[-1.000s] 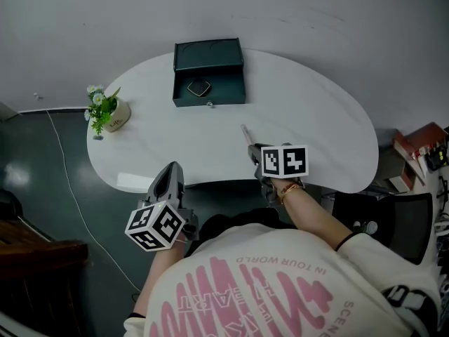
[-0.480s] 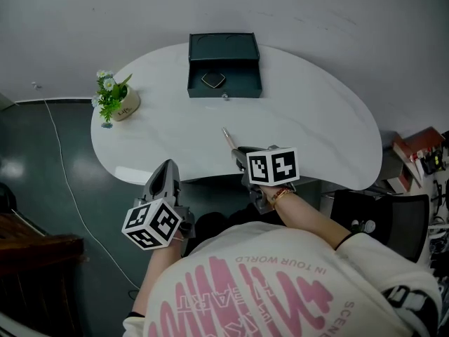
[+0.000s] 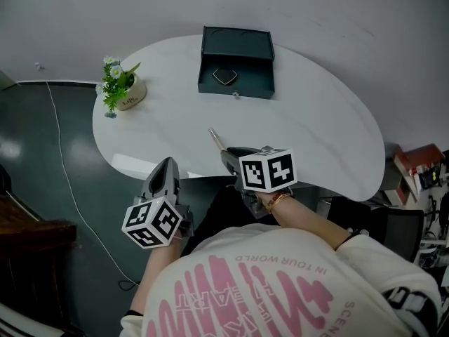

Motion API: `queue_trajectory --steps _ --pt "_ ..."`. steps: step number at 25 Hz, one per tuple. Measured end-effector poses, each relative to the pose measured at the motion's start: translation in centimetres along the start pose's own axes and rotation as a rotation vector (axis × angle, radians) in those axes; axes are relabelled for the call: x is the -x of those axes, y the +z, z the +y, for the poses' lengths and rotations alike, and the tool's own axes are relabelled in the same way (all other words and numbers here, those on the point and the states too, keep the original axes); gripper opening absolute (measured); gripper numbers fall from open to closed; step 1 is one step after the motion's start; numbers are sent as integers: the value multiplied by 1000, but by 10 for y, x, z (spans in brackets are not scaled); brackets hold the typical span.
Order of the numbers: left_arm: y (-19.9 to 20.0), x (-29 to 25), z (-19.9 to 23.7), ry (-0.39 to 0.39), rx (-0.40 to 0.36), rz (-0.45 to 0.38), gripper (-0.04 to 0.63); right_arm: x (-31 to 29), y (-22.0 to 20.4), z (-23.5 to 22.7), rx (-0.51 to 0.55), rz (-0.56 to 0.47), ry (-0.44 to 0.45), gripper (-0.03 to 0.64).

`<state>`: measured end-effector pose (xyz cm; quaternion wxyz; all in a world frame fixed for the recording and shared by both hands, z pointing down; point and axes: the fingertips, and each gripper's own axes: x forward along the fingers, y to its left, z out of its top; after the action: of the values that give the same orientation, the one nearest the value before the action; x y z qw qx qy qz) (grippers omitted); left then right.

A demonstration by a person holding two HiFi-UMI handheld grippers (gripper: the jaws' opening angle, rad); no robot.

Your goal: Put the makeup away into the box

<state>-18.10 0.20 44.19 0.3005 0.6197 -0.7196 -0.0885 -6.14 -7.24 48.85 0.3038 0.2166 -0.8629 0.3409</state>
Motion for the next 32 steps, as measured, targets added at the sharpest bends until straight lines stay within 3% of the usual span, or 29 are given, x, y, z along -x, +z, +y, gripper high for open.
queue_trajectory --steps 5,10,14,19,28,32 --pt "8 -23 -2 -5 6 4 0 -12 28 -11 -10 -6 23 64" --pt "40 -51 0 6 -4 -31 2 -17 70 -30 -23 -31 24 64" --pt "61 -67 3 21 -7 -57 2 -15 101 -62 10 -23 -45 64" --pt "59 -78 9 36 5 -36 2 -12 139 -107 -7 -35 -112 64" --pt "55 -84 21 65 13 -16 2 -19 150 -162 16 90 -175 64" --pt "52 -83 23 72 22 -11 2 -22 158 -174 87 148 -206 64"
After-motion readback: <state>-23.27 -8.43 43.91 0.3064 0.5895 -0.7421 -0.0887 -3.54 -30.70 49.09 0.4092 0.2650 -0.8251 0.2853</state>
